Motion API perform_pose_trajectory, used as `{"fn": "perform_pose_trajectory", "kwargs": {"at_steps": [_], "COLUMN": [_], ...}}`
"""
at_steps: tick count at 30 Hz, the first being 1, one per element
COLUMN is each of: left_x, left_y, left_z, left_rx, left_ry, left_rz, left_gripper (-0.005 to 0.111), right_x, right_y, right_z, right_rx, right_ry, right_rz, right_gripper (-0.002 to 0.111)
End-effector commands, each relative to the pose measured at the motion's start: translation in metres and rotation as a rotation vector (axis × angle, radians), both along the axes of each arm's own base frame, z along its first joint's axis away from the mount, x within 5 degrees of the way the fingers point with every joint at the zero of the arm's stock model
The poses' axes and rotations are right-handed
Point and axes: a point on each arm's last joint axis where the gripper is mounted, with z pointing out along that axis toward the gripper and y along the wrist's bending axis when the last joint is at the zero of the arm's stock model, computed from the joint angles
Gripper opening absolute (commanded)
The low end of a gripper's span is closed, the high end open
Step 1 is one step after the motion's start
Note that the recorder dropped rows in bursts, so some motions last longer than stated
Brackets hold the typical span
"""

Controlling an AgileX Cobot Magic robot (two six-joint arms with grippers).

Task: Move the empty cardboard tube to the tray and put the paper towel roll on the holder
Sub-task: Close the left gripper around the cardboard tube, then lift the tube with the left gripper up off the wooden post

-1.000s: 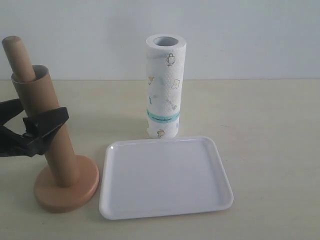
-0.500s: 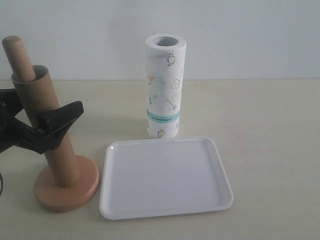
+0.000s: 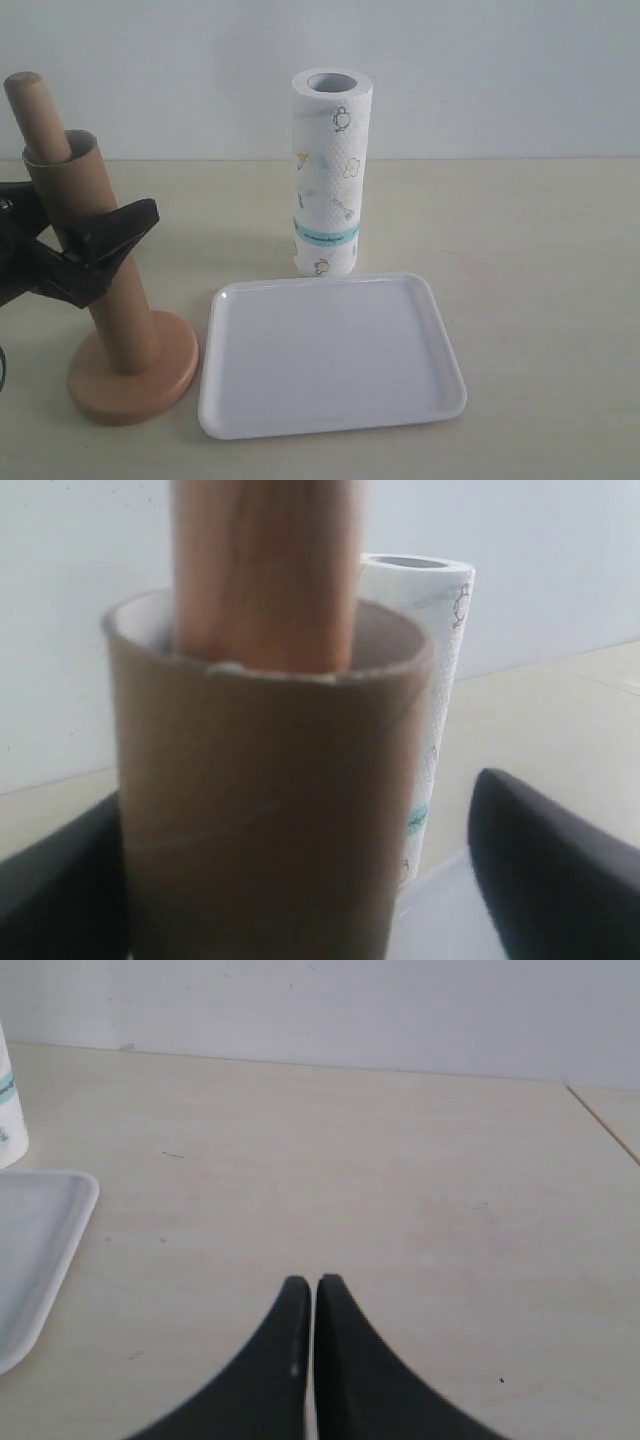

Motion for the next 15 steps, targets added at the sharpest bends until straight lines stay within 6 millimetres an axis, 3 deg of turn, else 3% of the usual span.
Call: {"fn": "perform_pose_trajectory", "kwargs": {"at_steps": [1,7,15], "left_x": [0.0,0.0,0.003], "left_y": [-0.004,-0.004,0.0], "left_z": [0.0,0.0,0.011], "left_rx": [0.003,0.005,-0.027], "left_ry": [-0.004,-0.006,-0.048], "left_rz": [-0.036,-0.036,0.014], "left_gripper": [0.044,0.007,0.004], "right_x": [0.0,0.0,0.0], "right_y": [0.0,0.0,0.0], "right_z": [0.002,0.002,0.002], "right_rx": [-0.003,-0.003,-0.003], "right_ry": [-0.017,-0.017,-0.017], "right_rz": [0.0,0.0,0.0], "right_gripper": [0.001,0.001,0.001]}}
